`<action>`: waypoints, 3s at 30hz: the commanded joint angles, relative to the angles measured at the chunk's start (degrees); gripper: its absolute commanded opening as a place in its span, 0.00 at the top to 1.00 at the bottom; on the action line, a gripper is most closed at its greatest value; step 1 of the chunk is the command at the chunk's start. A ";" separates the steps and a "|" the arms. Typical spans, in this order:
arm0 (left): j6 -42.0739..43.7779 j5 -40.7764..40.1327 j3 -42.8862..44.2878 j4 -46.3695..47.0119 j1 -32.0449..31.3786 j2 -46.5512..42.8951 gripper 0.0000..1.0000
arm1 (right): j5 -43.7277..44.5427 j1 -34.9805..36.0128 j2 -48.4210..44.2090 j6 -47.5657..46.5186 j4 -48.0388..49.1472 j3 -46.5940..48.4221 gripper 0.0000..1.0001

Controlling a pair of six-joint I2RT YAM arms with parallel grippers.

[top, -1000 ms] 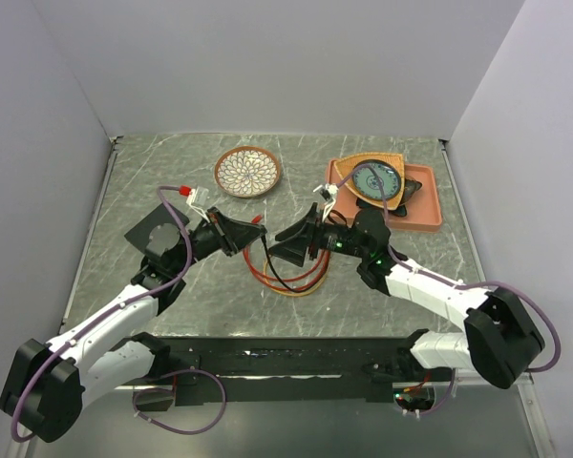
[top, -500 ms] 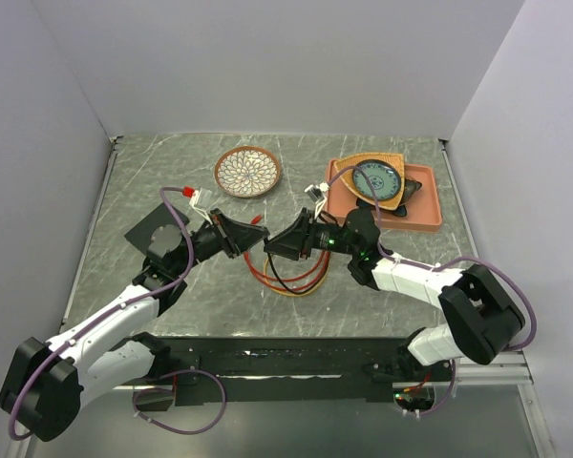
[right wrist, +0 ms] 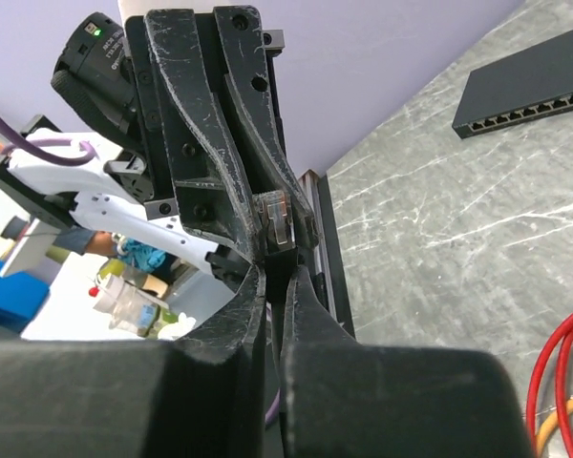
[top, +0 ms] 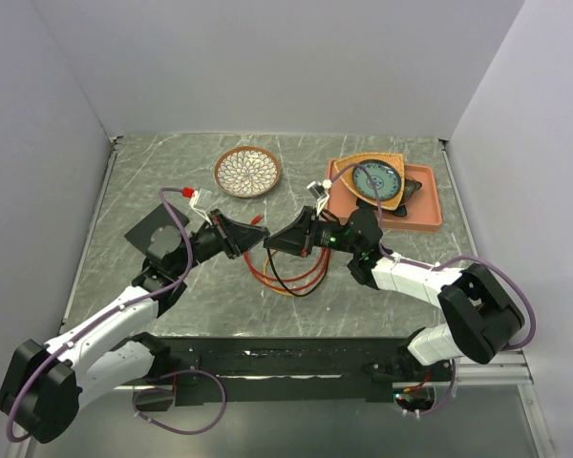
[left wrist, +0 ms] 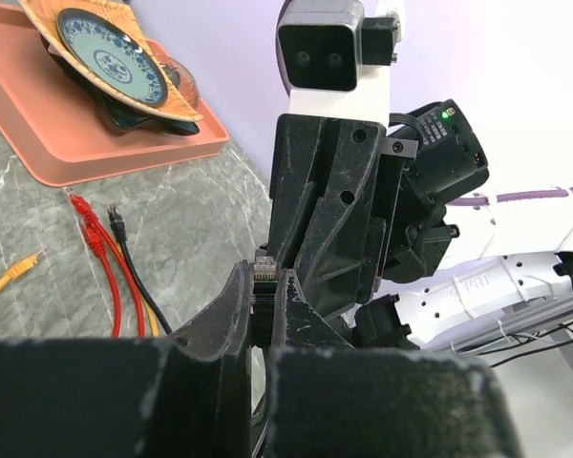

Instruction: Insert the plug into the switch port

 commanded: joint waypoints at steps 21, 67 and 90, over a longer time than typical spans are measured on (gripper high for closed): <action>5.88 -17.29 2.88 -14.04 -0.33 -5.96 0.01 | 33.65 10.73 -18.72 -48.26 -52.22 7.96 1.00; 11.76 -42.69 52.35 -55.25 35.62 54.84 0.04 | 54.60 21.03 -14.95 -51.27 -55.05 5.41 1.00; 15.46 -38.83 48.25 -63.71 35.71 58.99 0.04 | 56.62 21.12 -12.83 -49.95 -57.15 6.38 1.00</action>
